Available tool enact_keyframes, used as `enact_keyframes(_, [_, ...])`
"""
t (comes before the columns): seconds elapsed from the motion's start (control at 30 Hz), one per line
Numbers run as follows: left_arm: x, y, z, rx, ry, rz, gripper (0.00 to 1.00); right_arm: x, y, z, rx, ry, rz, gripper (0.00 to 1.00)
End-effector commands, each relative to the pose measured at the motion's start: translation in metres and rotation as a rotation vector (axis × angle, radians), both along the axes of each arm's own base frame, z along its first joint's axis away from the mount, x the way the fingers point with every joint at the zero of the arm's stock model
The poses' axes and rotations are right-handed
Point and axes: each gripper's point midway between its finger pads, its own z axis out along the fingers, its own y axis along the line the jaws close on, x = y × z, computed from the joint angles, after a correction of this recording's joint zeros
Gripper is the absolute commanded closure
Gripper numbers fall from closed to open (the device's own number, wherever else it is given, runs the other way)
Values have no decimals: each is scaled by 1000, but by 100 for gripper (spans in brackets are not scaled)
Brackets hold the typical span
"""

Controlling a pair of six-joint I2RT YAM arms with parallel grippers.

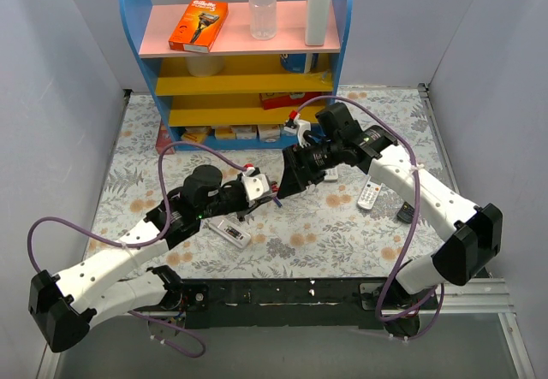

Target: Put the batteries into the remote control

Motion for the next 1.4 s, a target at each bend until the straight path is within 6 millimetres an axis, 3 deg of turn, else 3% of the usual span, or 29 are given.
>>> enact_keyframes(0.0, [-3,-2,26,-32,-81,-32,100,-6,10,23,88,26,56,24])
enact_keyframes(0.77, [-14,-5,34,-43,-124,-80,100,-12,23,7,133,150,110,48])
enact_keyframes(0.87, [-14,-5,30,-36,-124,-78,100,-14,23,5,133,160,114,55])
enact_keyframes(0.97, [-12,-4,27,-26,-122,-69,100,-15,23,5,140,167,124,70])
enact_keyframes(1.0, [-12,-4,26,-25,-120,-67,100,-15,23,4,140,167,124,80])
enact_keyframes(1.1, [-11,-3,25,-26,-113,-58,83,-17,22,4,143,167,131,93])
enact_keyframes(1.13, [-10,-3,23,-23,-108,-52,68,-17,22,4,143,165,132,95])
enact_keyframes(1.2, [-8,-1,18,-16,-89,-29,53,-16,22,4,141,154,129,99])
enact_keyframes(1.27, [-7,0,13,-14,-72,-10,48,-13,21,2,127,137,113,99])
enact_keyframes(1.37, [-5,3,7,-27,-58,22,51,-16,20,0,135,151,122,99])
